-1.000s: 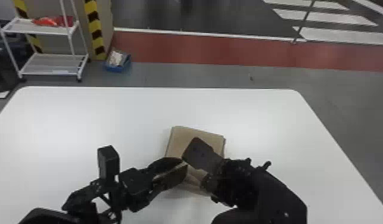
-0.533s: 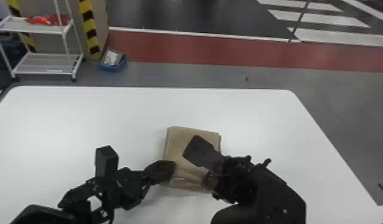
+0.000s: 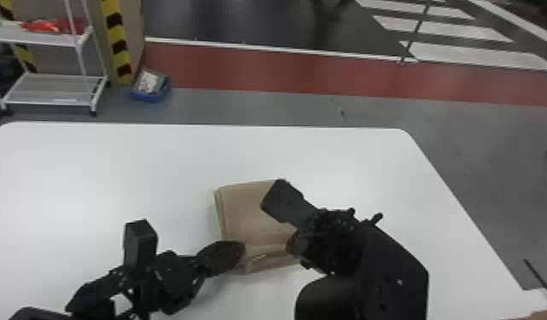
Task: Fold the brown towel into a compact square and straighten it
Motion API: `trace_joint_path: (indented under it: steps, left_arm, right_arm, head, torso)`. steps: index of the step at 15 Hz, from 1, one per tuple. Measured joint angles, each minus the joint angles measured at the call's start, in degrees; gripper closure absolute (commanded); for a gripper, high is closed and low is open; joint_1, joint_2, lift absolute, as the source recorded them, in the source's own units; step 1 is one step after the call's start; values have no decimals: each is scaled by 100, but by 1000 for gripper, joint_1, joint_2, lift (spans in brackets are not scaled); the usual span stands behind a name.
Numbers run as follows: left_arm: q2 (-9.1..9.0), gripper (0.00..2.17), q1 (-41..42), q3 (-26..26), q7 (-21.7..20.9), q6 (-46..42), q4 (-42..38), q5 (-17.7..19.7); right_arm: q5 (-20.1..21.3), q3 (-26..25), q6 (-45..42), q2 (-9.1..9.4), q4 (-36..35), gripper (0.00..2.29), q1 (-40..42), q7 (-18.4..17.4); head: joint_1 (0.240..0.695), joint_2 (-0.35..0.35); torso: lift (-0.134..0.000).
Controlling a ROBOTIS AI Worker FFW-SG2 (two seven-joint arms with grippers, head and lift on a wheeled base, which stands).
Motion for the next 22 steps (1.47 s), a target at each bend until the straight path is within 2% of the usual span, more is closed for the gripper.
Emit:
trace_joint_path:
  steps: [2,4,5,6,9,14,18,22]
  left_arm:
    - [5,2094,4,9,1,0,-12,0]
    - [9,2094,4,14,1,0,-38,0]
    - [10,2094,4,10,1,0,-45,0]
    - [10,2094,13,-2,-2,0,-63,0]
    - [10,2094,53,-17,-8,0,-122,0]
    - [21,2094,102,29,-79,0,-183,0]
    - [27,2094,121,23,-78,0,-213,0]
    - [27,2094,133,-5,-78,11,-226,-12]
  right_arm:
    - [-71,-1,45,8,-192,1784,23,51]
    - [-381,-92,126,25,-489,1784,53,14]
    - [-577,-156,178,57,-585,1784,43,-155]
    - [-781,-227,235,126,-617,1784,-13,-560]
    - [-1216,-429,258,253,-266,1784,-270,-1401]
    - [-1763,-721,8,264,632,1784,-773,-2110]
    - [-1853,-818,-164,264,1030,1784,-877,-2219]
    - [-1869,-823,-154,264,1077,1784,-883,-2221]
  head:
    - [695,-185]
    - [695,-178]
    - [695,-174]
    - [695,-177]
    - [695,-191]
    - [695,-206]
    - [695,-213]
    - [695,-218]
  torso:
    - [-124]
    - [-124]
    - [-124]
    - [-124]
    - [-124]
    - [-124]
    - [-124]
    - [-124]
